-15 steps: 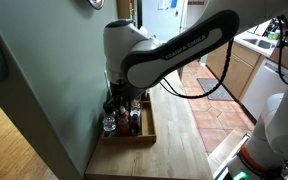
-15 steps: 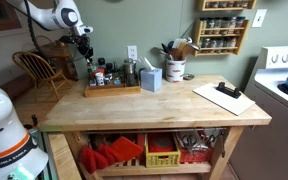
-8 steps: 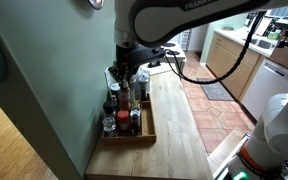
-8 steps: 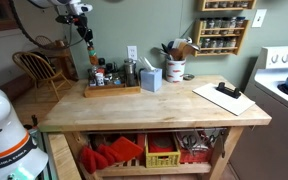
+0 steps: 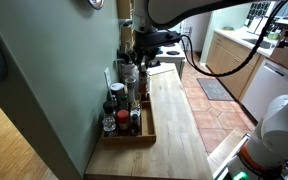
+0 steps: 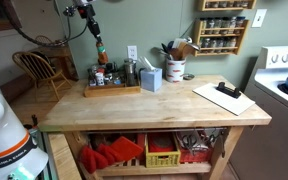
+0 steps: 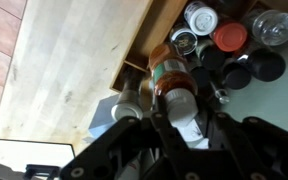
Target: Move the brown bottle from the spice tray to the counter
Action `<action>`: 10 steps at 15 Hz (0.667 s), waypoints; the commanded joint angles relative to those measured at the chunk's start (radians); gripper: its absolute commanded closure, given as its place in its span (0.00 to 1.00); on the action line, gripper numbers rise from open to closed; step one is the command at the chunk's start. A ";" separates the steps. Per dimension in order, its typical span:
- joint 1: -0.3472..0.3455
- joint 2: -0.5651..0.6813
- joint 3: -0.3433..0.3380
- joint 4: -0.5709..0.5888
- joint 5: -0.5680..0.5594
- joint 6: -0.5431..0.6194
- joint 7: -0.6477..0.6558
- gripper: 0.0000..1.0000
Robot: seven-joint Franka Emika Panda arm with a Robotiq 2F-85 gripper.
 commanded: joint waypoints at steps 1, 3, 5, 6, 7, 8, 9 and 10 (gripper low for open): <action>-0.043 -0.066 -0.019 -0.074 -0.030 -0.048 0.053 0.92; -0.061 -0.091 -0.040 -0.124 -0.025 -0.043 0.060 0.92; -0.074 -0.113 -0.056 -0.169 -0.022 -0.016 0.049 0.92; -0.068 -0.052 -0.044 -0.096 -0.016 -0.039 0.036 0.67; -0.074 -0.061 -0.050 -0.114 -0.016 -0.037 0.036 0.67; -0.077 -0.068 -0.052 -0.126 -0.016 -0.037 0.036 0.67; -0.078 -0.073 -0.053 -0.131 -0.015 -0.037 0.035 0.67; -0.078 -0.076 -0.052 -0.133 -0.015 -0.037 0.035 0.67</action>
